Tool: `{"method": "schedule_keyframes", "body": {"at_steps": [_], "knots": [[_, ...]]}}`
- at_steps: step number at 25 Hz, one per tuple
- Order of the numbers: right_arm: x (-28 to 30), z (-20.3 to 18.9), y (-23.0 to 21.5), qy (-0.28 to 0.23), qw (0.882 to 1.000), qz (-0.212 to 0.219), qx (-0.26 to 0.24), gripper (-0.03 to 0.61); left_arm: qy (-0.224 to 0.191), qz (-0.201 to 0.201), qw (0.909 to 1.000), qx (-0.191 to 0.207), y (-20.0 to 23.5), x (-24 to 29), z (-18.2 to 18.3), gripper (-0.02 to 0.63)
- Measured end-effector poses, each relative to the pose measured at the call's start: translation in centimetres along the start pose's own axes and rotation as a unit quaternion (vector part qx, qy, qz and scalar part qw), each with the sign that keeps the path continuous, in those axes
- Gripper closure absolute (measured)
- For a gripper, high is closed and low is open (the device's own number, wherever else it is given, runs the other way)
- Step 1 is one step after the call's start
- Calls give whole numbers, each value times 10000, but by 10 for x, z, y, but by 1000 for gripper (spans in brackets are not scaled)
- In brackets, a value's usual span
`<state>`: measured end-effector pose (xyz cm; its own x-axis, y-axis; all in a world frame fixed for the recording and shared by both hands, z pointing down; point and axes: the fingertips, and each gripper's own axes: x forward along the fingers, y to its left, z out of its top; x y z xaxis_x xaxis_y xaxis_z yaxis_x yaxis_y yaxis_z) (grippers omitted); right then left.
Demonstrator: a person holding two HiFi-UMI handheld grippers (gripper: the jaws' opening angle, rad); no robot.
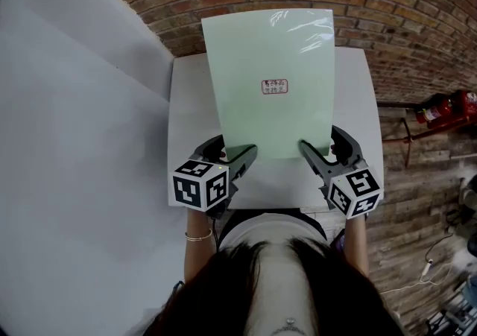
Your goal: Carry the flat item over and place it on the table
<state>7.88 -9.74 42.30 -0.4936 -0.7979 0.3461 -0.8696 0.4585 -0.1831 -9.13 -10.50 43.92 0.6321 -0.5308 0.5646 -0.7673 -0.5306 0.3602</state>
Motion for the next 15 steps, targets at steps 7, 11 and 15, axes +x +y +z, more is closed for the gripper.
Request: {"method": "schedule_keyframes", "body": {"at_steps": [7, 11, 15], "knots": [[17, -5, -1, 110, 9999, -9, 70, 245, 94, -39, 9999, -91, 16, 8, -2, 265], [27, -8, -2, 172, 9998, -1, 103, 245, 146, -50, 9997, -165, 25, 14, -2, 265], [36, -11, -6, 255, 9996, -3, 136, 245, 221, -49, 9995, -207, 32, 20, -3, 265]]}}
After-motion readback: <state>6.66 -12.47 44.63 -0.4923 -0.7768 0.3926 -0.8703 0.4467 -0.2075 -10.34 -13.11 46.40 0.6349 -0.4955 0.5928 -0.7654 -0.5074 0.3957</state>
